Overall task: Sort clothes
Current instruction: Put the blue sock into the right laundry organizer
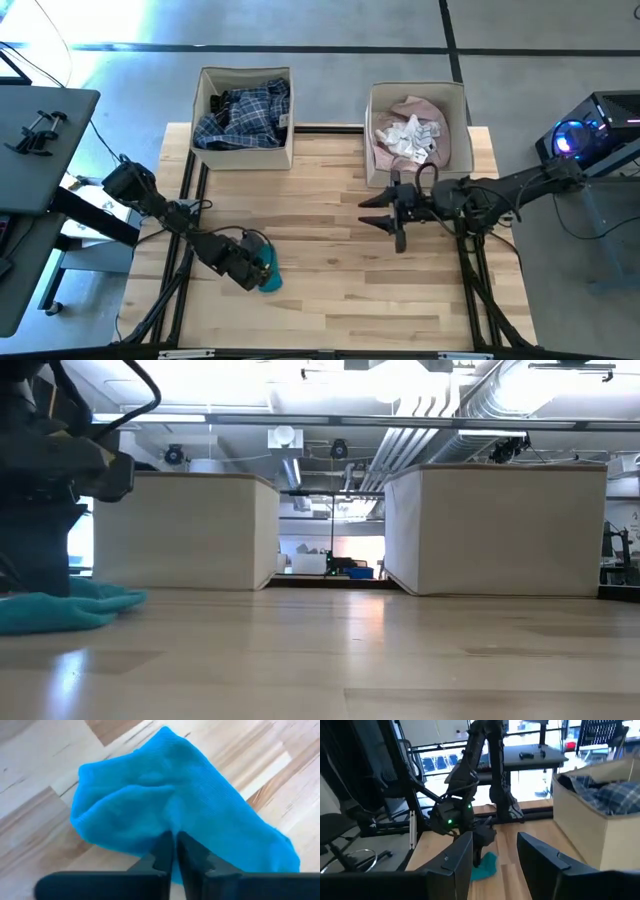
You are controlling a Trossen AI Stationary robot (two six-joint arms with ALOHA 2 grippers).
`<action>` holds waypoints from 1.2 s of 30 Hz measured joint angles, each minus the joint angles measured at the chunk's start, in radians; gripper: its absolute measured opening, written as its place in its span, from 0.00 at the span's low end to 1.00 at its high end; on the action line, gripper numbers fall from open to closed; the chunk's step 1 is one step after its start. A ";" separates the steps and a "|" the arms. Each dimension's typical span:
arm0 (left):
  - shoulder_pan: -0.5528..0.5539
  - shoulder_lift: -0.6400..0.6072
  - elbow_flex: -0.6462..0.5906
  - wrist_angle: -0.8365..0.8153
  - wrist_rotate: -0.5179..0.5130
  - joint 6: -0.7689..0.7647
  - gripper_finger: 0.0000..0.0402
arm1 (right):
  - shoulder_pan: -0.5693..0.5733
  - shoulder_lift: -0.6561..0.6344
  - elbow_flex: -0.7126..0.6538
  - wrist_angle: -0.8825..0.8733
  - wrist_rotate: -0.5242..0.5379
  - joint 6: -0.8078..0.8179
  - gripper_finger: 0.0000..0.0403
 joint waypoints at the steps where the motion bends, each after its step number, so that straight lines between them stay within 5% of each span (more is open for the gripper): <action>1: 0.000 0.000 0.000 0.007 -0.005 0.001 0.02 | 0.000 0.000 0.000 -0.006 0.000 0.008 0.36; 16: 0.001 0.007 0.035 0.146 -0.134 0.015 0.00 | 0.007 0.196 0.001 -0.085 -0.046 -0.074 0.36; 36: 0.052 0.004 0.218 0.352 -0.246 0.341 0.00 | 0.007 0.368 0.001 0.035 -0.156 -0.124 0.36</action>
